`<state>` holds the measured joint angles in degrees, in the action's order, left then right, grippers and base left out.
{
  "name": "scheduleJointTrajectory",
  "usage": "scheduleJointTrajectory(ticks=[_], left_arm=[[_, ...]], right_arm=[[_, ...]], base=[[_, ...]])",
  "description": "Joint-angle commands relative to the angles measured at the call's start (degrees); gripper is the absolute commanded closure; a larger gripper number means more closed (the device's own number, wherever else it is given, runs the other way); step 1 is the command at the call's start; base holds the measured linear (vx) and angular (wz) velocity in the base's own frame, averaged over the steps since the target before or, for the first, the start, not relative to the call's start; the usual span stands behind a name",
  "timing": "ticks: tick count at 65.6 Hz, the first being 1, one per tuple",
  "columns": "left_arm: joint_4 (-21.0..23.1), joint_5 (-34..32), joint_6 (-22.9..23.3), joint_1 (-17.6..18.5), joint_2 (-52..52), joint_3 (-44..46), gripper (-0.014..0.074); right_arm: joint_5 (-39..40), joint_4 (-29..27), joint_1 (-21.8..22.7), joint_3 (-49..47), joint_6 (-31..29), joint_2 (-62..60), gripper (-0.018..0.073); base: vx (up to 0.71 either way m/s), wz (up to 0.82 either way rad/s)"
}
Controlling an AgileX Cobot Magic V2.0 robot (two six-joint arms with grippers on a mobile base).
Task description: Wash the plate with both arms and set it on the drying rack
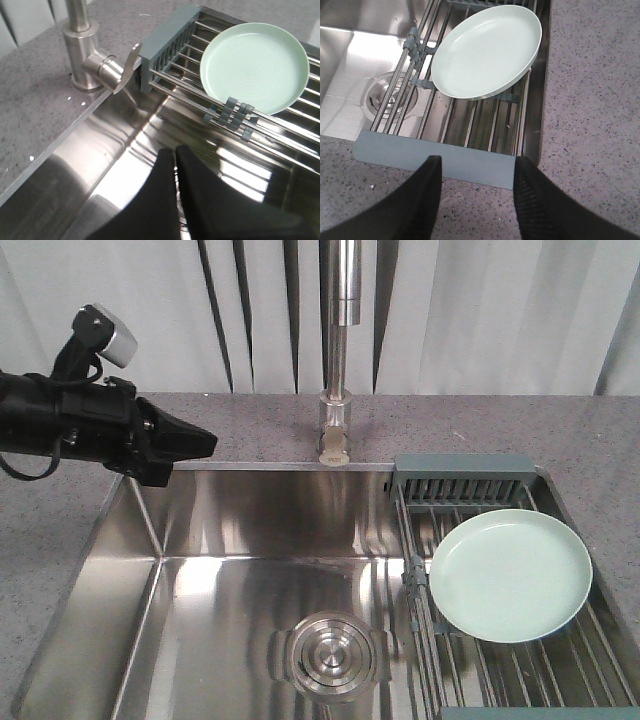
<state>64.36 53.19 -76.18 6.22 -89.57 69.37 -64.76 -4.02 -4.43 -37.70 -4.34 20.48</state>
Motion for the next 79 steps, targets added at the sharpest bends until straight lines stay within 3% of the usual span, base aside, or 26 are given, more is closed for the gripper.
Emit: scheduleJointTrajectory(ticks=[1, 28, 35, 79], left_arm=[[7.64, 0.90, -7.97, 2.06, -0.13, 1.91, 0.0604], [17.17, -4.31, -28.53, 9.28, -8.22, 1.95, 0.0604], [19.76, -6.08, -31.43, 10.28, -9.85, 2.13, 0.0604], [20.17, -3.76, -30.39, 12.01, -23.94, 18.60, 0.0604]], right_arm=[[3.32, 0.35, 0.02, -1.25, -0.19, 0.58, 0.0230], [3.37, 0.32, 0.02, -1.25, -0.19, 0.58, 0.0230], [3.37, 0.32, 0.02, -1.25, -0.19, 0.58, 0.0230], [3.37, 0.31, 0.02, -1.25, -0.19, 0.58, 0.0230]], base=[[0.00, 0.00], [0.00, 0.00], [0.00, 0.00], [0.00, 0.00]])
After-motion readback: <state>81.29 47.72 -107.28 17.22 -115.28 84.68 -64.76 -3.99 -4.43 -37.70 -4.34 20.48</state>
